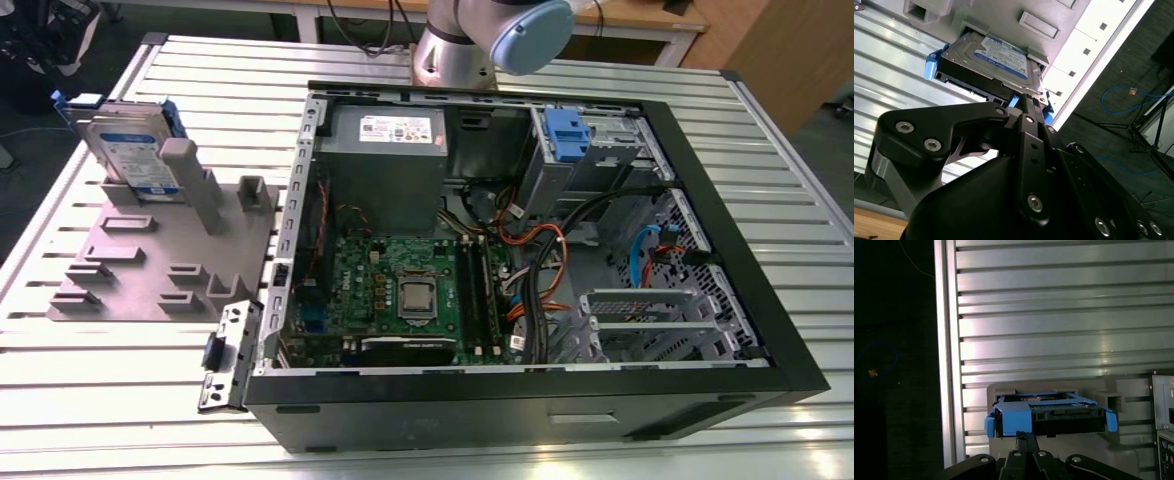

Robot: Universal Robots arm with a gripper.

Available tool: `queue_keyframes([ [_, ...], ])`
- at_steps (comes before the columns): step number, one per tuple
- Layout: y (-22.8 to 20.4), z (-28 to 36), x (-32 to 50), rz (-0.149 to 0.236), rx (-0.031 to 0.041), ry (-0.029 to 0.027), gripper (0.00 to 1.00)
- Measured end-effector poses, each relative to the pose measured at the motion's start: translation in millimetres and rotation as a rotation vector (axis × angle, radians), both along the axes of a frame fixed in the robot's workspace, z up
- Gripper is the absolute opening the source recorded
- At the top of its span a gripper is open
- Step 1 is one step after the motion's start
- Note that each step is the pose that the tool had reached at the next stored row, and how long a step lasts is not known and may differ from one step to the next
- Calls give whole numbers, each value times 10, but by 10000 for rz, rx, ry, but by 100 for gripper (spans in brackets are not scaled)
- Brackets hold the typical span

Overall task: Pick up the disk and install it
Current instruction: 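Pick up the disk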

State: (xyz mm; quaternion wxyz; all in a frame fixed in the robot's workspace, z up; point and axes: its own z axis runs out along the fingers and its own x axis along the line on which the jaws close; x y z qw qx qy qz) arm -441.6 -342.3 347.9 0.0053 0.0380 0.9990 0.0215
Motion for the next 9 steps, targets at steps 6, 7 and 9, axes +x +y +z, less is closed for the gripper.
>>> queue_keyframes([
  [6,1,-1,0,317,0,-1,11],
  [7,1,-1,-1,480,0,-1,11],
  [9,0,-1,0,852,0,0,11],
])
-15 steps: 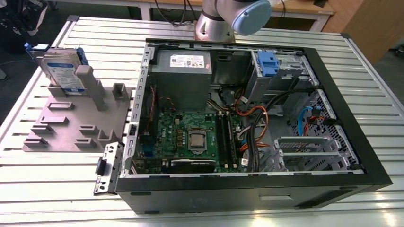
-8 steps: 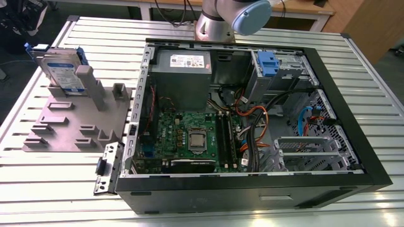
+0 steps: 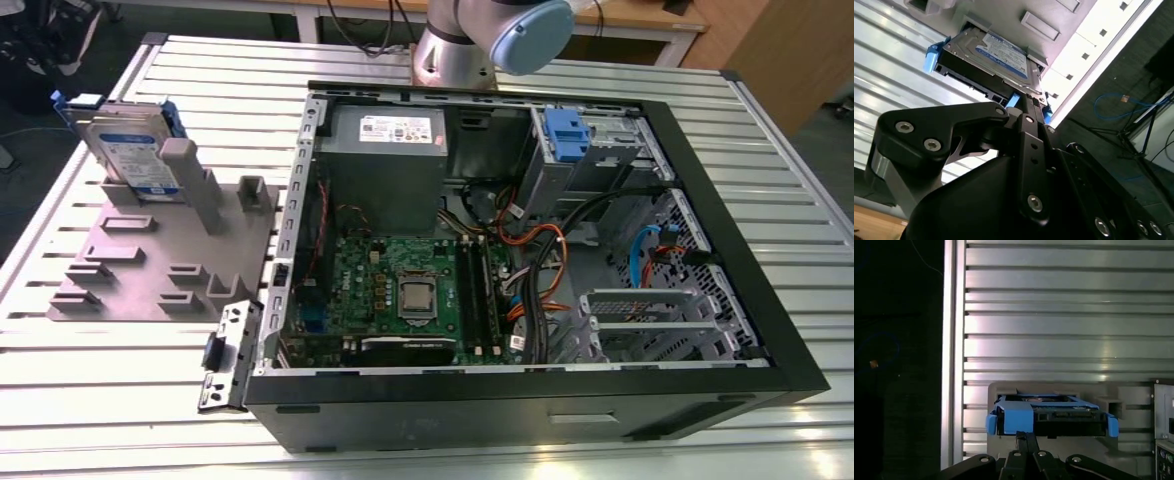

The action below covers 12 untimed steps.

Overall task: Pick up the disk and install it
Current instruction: 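Pick up the disk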

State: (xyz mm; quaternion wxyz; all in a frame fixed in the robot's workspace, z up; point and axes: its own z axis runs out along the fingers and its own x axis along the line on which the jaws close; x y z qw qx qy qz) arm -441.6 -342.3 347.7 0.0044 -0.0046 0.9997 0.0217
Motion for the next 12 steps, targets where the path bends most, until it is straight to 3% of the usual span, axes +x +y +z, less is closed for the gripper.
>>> queue_keyframes([
  [8,0,-2,0,1281,0,-1,11],
  [12,0,-2,0,1551,-1,0,11],
])
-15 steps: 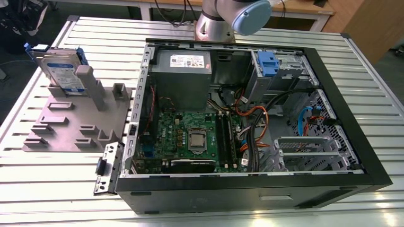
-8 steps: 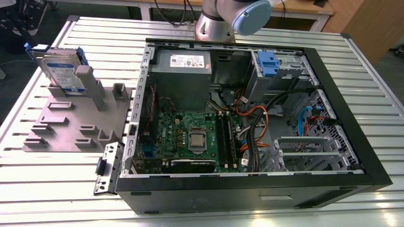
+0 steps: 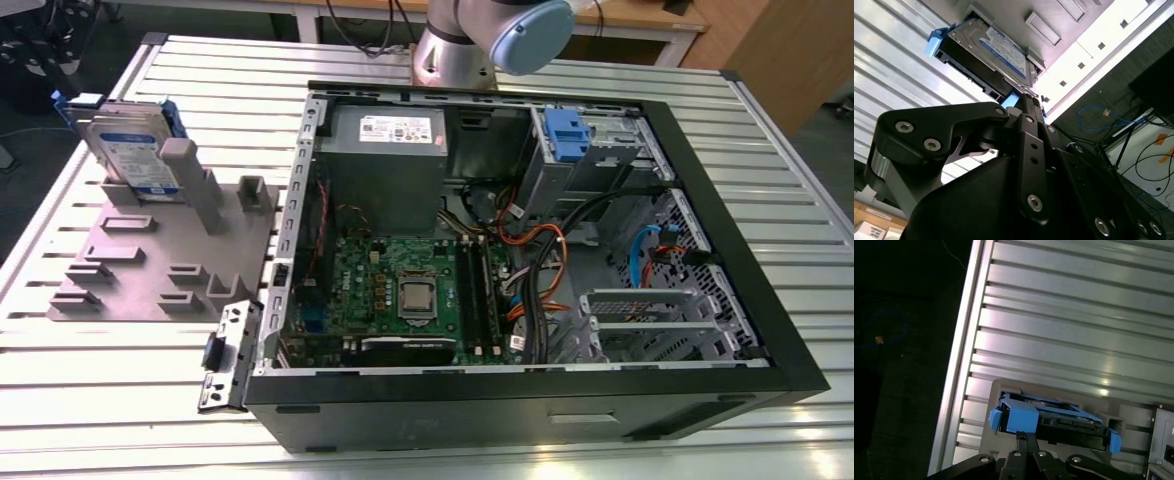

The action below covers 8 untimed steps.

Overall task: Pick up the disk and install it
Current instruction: 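Pick up the disk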

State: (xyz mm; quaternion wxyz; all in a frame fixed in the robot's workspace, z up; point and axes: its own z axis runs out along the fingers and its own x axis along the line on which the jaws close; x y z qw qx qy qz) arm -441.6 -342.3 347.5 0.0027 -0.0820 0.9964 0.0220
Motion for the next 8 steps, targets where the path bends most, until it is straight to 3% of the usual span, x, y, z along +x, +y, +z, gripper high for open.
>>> queue_keyframes([
  [5,0,0,0,25,0,0,11],
  [8,0,-1,0,360,1,-1,11],
])
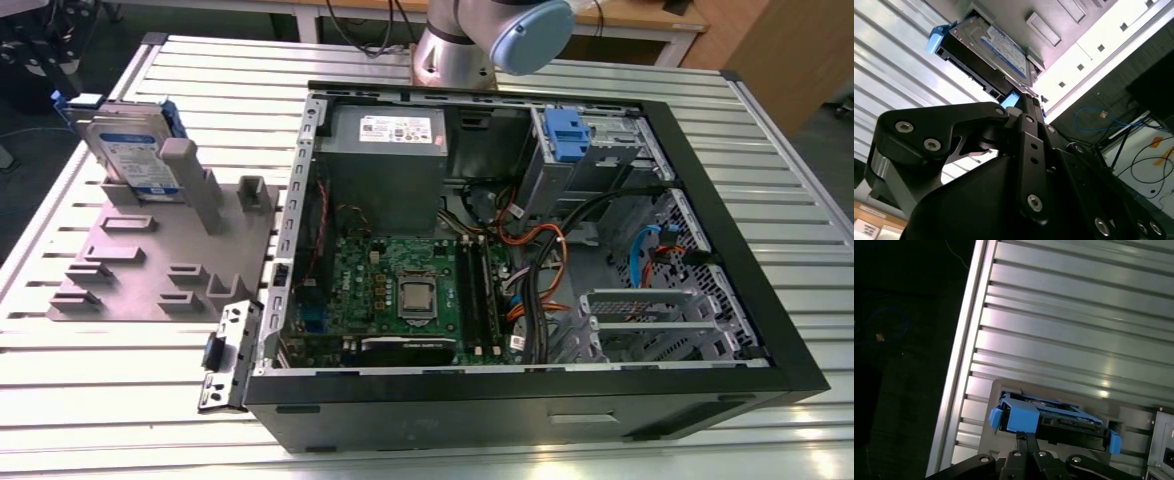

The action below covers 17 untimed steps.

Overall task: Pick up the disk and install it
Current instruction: 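Pick up the disk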

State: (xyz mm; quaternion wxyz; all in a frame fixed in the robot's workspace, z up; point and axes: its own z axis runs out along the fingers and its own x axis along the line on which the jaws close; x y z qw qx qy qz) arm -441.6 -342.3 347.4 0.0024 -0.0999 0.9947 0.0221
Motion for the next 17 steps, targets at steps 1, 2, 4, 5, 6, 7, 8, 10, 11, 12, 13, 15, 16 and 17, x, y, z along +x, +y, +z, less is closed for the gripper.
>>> queue_keyframes([
  [1,0,0,0,157,0,1,11],
  [2,0,0,0,298,0,1,11],
  [4,0,0,0,510,0,1,11],
  [5,0,1,0,572,0,1,11],
  [6,0,1,0,605,-1,1,11],
  [7,0,1,0,616,0,1,11],
  [8,0,1,0,617,0,1,11],
  [10,0,1,0,618,0,1,11],
  [11,0,1,0,618,0,1,11],
  [12,0,1,0,618,0,1,11],
  [13,0,0,0,619,0,1,11],
  [15,0,1,0,619,0,1,11],
  [16,0,0,0,619,0,1,11],
  [17,0,1,0,620,0,1,11],
])
